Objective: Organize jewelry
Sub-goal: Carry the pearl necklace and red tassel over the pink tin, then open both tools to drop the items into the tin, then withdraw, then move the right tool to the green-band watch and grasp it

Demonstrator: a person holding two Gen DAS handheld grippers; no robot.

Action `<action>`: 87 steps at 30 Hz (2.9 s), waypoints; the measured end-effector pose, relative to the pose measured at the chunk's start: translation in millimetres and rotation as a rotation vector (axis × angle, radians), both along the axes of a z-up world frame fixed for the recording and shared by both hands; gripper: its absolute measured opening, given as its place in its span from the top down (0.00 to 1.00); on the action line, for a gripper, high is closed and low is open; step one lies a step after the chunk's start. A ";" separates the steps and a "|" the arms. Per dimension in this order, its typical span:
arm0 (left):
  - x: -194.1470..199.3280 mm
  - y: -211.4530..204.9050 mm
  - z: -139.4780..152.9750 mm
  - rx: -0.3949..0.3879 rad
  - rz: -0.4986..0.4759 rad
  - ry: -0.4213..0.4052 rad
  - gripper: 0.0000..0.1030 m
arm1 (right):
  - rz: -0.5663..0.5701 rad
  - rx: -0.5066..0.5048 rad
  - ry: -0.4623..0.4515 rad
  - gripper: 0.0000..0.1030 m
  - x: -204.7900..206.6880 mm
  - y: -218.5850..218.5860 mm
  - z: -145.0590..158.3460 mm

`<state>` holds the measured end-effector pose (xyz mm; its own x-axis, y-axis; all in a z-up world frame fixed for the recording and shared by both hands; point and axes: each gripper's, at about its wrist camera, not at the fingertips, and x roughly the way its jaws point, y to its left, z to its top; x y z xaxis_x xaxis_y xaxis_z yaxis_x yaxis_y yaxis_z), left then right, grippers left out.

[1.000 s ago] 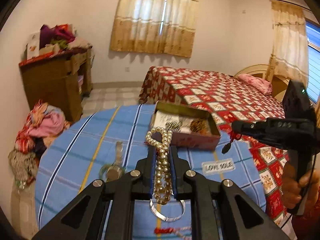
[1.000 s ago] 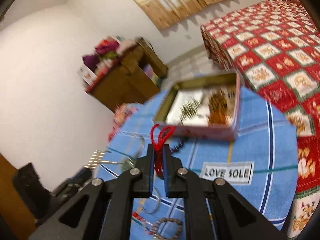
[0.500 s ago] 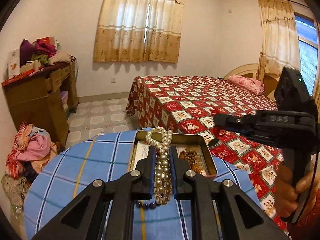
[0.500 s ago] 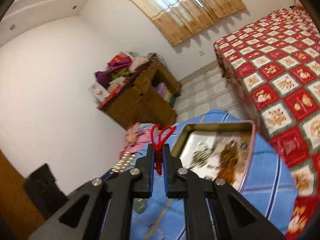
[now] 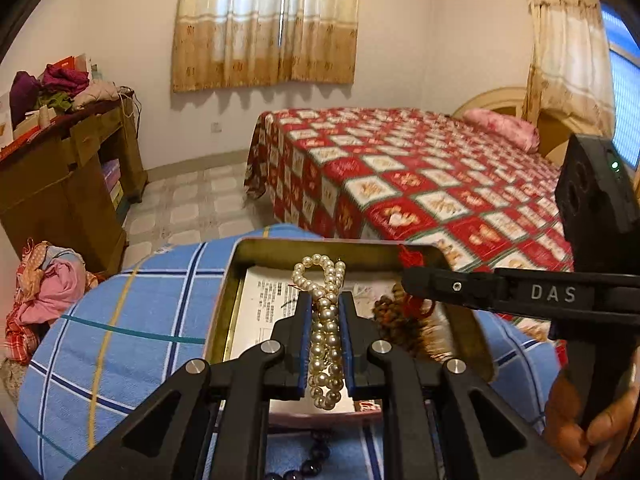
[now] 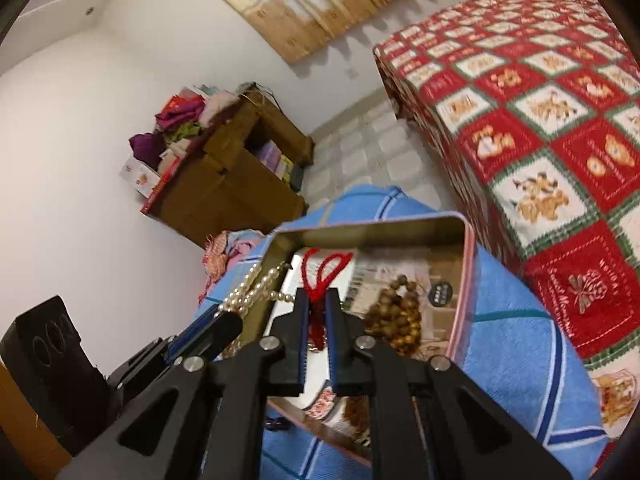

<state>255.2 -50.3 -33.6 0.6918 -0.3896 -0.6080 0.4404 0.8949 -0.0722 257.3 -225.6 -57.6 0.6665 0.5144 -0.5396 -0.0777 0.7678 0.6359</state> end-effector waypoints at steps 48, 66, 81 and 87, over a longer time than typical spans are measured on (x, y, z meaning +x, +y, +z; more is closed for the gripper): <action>-217.4 169.6 -38.4 -0.001 0.362 0.103 0.30 | 0.116 -0.375 -0.030 0.67 -216.5 120.9 -8.3; -215.9 202.6 -39.2 -0.047 0.428 0.108 0.30 | 0.261 -0.271 -0.002 0.66 -139.0 187.1 -3.7; -202.6 242.0 -46.3 -0.089 0.491 0.133 0.30 | 0.299 0.037 0.282 0.56 -22.4 226.3 -54.5; -196.1 242.3 -48.2 -0.089 0.493 0.140 0.30 | 0.321 0.061 0.281 0.88 -17.0 228.5 -59.1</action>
<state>59.0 192.1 -81.8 0.7208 -0.0922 -0.6870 -0.0514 0.9813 -0.1856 240.4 2.9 -116.7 0.2989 0.7084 -0.6394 -0.1234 0.6931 0.7102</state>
